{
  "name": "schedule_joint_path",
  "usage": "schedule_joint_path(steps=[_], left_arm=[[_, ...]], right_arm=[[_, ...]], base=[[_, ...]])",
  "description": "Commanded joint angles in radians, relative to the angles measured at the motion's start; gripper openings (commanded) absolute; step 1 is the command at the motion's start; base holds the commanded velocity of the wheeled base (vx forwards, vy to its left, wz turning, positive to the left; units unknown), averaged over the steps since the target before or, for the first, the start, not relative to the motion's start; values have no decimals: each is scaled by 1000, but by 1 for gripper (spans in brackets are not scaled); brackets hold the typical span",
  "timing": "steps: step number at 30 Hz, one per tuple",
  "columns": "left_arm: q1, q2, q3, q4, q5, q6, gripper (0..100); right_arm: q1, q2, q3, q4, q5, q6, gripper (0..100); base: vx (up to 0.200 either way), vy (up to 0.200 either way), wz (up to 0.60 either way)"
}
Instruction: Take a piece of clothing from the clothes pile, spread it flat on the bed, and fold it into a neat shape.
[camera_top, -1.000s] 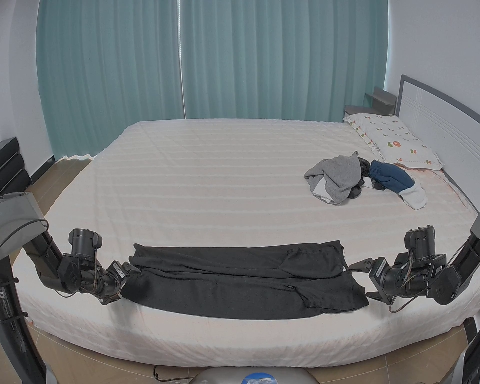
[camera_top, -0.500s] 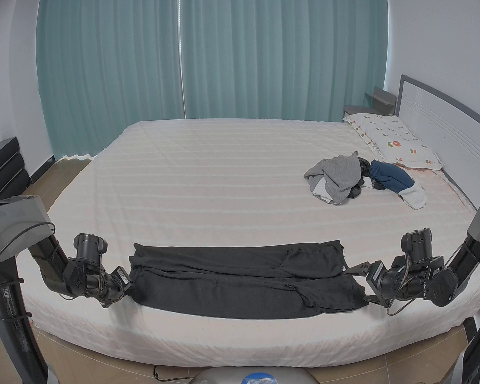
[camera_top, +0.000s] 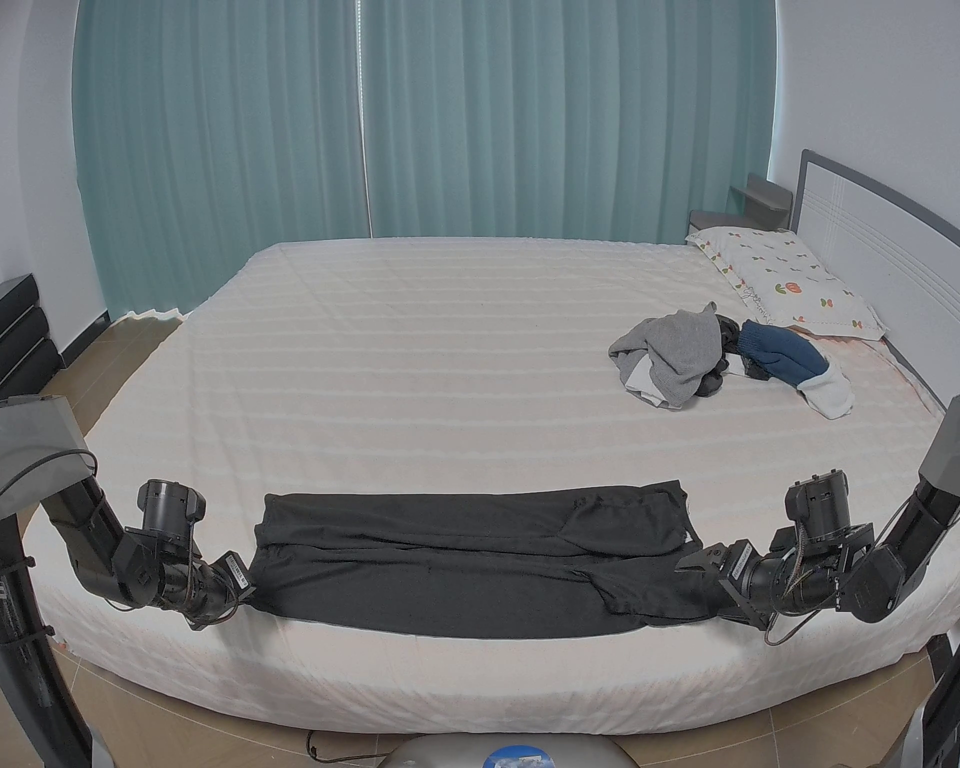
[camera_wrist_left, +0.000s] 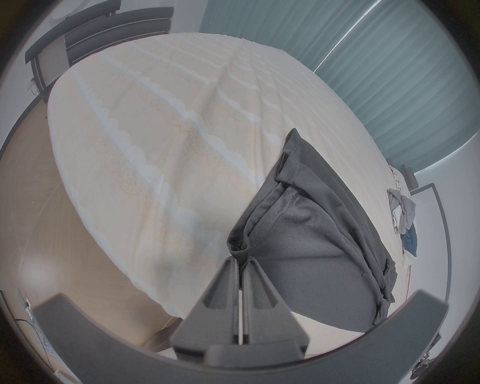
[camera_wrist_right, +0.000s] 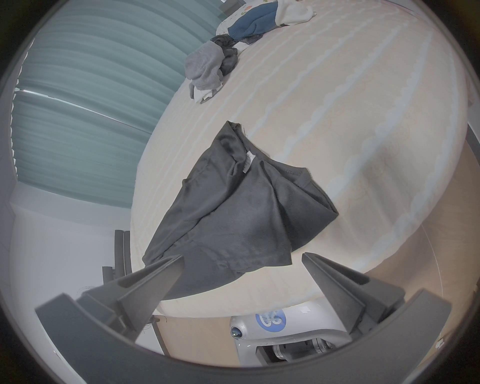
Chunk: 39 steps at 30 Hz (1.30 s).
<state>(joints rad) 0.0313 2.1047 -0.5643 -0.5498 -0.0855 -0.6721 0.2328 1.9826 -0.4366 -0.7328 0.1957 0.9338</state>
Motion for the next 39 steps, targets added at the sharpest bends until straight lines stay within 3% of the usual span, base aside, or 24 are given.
schedule_joint_path(steps=[1, 11, 23, 24, 33, 39], left_arm=[[9, -14, 0, -2, 4, 0, 0], [16, -3, -9, -1, 3, 2, 0], [18, -3, -13, -1, -5, 0, 0], [19, -3, -13, -1, -5, 0, 0], [21, -5, -13, -1, -5, 0, 0], [53, -26, -13, 4, -5, 42, 0]], right_arm=[[17, 59, 10, -7, -12, -1, 100], [49, 124, 1, -62, -55, 45, 100], [51, 266, 15, -280, -121, 53, 100], [53, 271, 16, -290, -136, 51, 0], [66, 260, 21, -300, -167, 49, 0], [60, 147, 56, -283, -168, 45, 0]], base=[[0, 0, 0], [0, 0, 0], [0, 0, 0], [0, 0, 0], [0, 0, 0], [0, 0, 0]])
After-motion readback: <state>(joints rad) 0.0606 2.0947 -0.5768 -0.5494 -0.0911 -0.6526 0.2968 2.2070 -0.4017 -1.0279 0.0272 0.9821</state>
